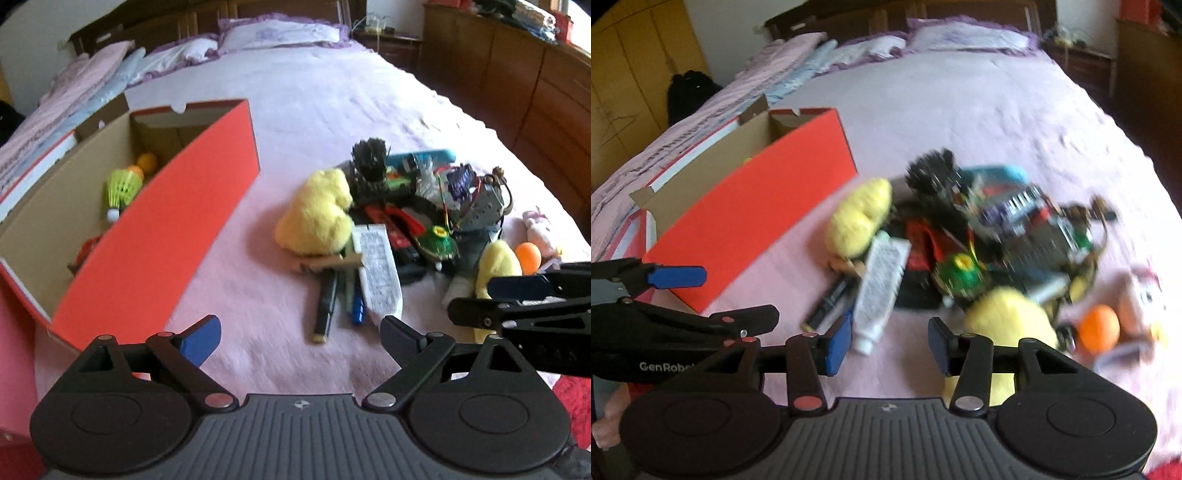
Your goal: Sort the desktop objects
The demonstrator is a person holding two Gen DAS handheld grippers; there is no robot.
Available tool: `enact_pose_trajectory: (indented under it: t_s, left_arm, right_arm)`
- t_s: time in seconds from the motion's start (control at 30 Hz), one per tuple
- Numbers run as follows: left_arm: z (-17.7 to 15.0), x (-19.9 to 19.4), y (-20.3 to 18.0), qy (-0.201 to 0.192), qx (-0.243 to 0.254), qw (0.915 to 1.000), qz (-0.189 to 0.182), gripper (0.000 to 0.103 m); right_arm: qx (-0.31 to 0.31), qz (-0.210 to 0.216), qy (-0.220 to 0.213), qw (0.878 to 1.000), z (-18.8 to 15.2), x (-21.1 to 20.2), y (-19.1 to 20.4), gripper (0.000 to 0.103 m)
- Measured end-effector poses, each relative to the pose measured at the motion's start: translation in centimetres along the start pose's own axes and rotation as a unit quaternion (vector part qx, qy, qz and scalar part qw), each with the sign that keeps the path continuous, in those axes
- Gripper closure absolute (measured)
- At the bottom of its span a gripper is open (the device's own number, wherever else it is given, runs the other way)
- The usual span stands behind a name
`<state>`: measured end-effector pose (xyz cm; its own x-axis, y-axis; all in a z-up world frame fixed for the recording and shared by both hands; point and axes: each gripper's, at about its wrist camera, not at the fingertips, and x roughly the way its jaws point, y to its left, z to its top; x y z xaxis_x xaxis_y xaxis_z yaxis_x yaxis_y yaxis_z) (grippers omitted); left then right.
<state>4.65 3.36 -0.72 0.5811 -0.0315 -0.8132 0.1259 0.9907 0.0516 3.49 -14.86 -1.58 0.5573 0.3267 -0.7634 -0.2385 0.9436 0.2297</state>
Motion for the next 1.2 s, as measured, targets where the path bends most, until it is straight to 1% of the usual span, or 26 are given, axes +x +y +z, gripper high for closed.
enact_pose_trajectory:
  t_s: [0.2, 0.27, 0.37, 0.47, 0.63, 0.77, 0.9, 1.07, 1.17, 1.2]
  left_arm:
    - [-0.7, -1.1, 0.4, -0.007, -0.033, 0.9990, 0.031, 0.009]
    - [-0.5, -1.7, 0.8, -0.013, -0.043, 0.9980, 0.044, 0.009]
    - [0.1, -2.9, 2.0, -0.031, -0.065, 0.9956, 0.061, 0.009]
    - [0.6, -3.9, 3.1, -0.045, -0.089, 0.9922, 0.075, 0.006]
    - [0.9, -4.8, 4.1, -0.059, -0.098, 0.9887, 0.097, 0.005]
    - [1.0, -5.0, 4.3, -0.063, -0.100, 0.9881, 0.099, 0.005]
    - [0.9, -4.8, 3.9, -0.060, -0.093, 0.9890, 0.097, 0.005]
    - [0.2, -3.6, 3.1, -0.042, -0.082, 0.9919, 0.087, 0.005]
    - [-0.4, -2.6, 2.6, -0.029, -0.075, 0.9936, 0.079, 0.005]
    - [-0.6, -2.1, 2.4, -0.022, -0.073, 0.9944, 0.074, 0.005]
  right_arm:
    - [0.006, 0.005, -0.002, 1.000, -1.4, -0.7, 0.3, 0.050]
    - [-0.003, 0.012, -0.013, 1.000, -1.3, -1.1, 1.0, 0.048]
    - [-0.017, 0.023, -0.034, 0.999, -0.3, -1.9, 2.3, 0.045]
    - [-0.027, 0.029, -0.049, 0.998, 0.8, -2.4, 3.4, 0.042]
    - [-0.033, 0.041, -0.068, 0.996, 1.9, -3.0, 4.7, 0.041]
    - [-0.039, 0.039, -0.078, 0.995, 2.1, -3.3, 5.1, 0.041]
    - [-0.037, 0.028, -0.083, 0.995, 1.9, -3.5, 4.7, 0.040]
    - [-0.020, 0.007, -0.067, 0.997, 0.6, -2.9, 2.7, 0.041]
    - [-0.005, 0.002, -0.049, 0.999, -0.5, -2.3, 1.3, 0.045]
    - [0.000, 0.002, -0.043, 0.999, -0.9, -2.0, 0.9, 0.050]
